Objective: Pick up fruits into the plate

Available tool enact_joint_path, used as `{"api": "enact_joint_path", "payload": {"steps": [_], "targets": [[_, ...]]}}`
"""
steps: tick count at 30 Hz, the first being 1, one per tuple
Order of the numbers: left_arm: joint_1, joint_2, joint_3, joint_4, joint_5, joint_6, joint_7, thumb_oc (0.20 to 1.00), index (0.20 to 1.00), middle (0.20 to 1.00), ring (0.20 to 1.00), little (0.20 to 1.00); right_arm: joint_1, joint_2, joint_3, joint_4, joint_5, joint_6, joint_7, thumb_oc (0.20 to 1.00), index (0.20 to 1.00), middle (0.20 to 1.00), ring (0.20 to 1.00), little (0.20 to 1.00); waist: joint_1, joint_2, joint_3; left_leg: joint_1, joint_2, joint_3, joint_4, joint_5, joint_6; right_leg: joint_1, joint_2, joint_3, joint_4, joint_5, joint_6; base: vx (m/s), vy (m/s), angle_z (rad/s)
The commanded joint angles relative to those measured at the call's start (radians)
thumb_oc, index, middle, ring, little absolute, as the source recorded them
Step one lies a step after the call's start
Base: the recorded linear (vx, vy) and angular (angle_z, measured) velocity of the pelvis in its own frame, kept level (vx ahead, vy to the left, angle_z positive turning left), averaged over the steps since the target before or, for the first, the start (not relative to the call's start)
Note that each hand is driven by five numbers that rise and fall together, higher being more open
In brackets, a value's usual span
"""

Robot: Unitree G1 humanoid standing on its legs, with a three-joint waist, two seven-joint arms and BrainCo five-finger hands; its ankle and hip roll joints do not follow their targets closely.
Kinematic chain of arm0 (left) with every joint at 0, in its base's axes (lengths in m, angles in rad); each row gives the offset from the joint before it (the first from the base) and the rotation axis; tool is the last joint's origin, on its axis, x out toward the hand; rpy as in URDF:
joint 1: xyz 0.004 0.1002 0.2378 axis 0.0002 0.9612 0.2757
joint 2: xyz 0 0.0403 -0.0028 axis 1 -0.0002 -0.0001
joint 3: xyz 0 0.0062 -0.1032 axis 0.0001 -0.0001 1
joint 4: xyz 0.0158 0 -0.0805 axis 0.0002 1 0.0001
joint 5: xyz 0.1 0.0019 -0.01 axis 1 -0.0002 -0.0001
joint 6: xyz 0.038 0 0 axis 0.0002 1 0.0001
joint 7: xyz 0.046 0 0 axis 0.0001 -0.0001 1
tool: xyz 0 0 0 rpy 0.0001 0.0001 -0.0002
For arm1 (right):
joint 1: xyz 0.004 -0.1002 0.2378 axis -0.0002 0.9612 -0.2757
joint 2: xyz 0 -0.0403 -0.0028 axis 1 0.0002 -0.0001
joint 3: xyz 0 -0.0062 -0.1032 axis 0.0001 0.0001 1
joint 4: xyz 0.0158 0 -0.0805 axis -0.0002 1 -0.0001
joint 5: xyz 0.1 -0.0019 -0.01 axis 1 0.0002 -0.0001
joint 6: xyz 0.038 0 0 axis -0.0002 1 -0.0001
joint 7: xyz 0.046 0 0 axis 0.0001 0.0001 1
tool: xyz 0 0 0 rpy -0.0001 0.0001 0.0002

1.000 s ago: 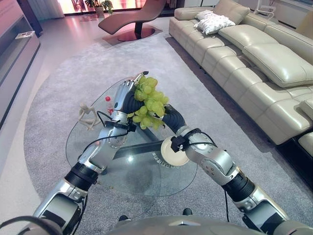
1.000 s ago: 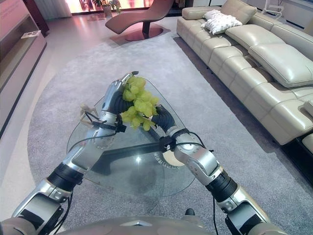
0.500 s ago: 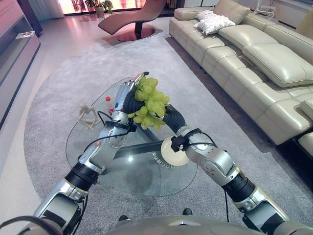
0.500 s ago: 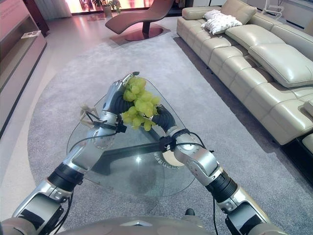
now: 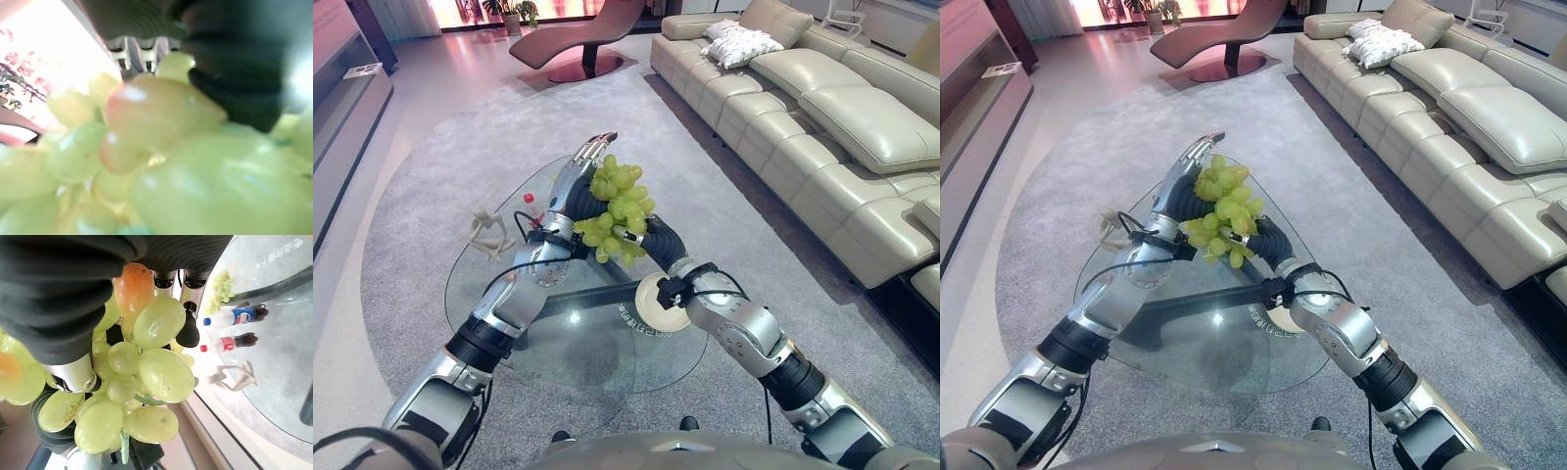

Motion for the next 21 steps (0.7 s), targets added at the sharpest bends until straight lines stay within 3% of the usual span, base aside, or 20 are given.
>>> {"api": "enact_joint_path", "payload": {"steps": [1, 5, 7, 11, 21], "targets": [[-0.024, 0.052, -0.127, -0.028, 0.101, -0.022, -0.167, 1.000, 1.000, 1.000, 1.000, 1.000, -0.162, 0.060, -0.124, -0.114, -0.006, -0.130, 0.014, 0.200, 0.200, 0.200, 0.200, 0.200, -0.002, 0.012, 0.016, -0.002, 0.003, -0.017, 0.032, -0.104, 0.034, 0.025, -0.033, -0.035, 0.067, -0.085, 0.037, 0.00, 0.035, 0.00], [0.007, 0.156, -0.132, 0.005, 0.165, -0.036, -0.324, 1.000, 1.000, 1.000, 1.000, 1.000, -0.133, -0.008, -0.175, -0.114, 0.000, -0.137, 0.051, 0.200, 0.200, 0.200, 0.200, 0.200, -0.008, 0.023, 0.020, 0.003, 0.002, -0.015, 0.029, -0.108, 0.033, 0.027, -0.034, -0.037, 0.066, -0.091, 0.041, 0.02, 0.042, 0.00], [0.008, 0.163, -0.137, 0.012, 0.171, -0.030, -0.352, 1.000, 1.000, 1.000, 1.000, 1.000, -0.131, -0.012, -0.180, -0.114, 0.000, -0.136, 0.053, 0.200, 0.200, 0.200, 0.200, 0.200, -0.009, 0.024, 0.020, 0.003, 0.002, -0.015, 0.029, -0.108, 0.033, 0.027, -0.034, -0.037, 0.066, -0.090, 0.041, -0.02, 0.005, 0.00], [0.036, 0.266, -0.185, 0.053, 0.192, 0.031, -0.599, 1.000, 1.000, 1.000, 1.000, 1.000, -0.134, -0.063, -0.218, -0.101, 0.007, -0.137, 0.041, 0.200, 0.200, 0.200, 0.200, 0.200, -0.020, 0.043, 0.026, 0.001, -0.005, -0.018, 0.030, -0.106, 0.036, 0.023, -0.032, -0.030, 0.066, -0.092, 0.044, 0.00, 0.053, -0.01], [0.116, 0.327, -0.171, 0.073, 0.089, 0.045, -0.807, 1.000, 1.000, 1.000, 1.000, 1.000, -0.134, -0.128, -0.276, -0.072, -0.017, -0.131, 0.036, 0.200, 0.200, 0.200, 0.200, 0.200, -0.024, 0.066, 0.042, -0.017, -0.016, -0.021, 0.037, -0.106, 0.040, 0.011, -0.032, -0.025, 0.067, -0.094, 0.041, -0.01, 0.029, 0.00]]}}
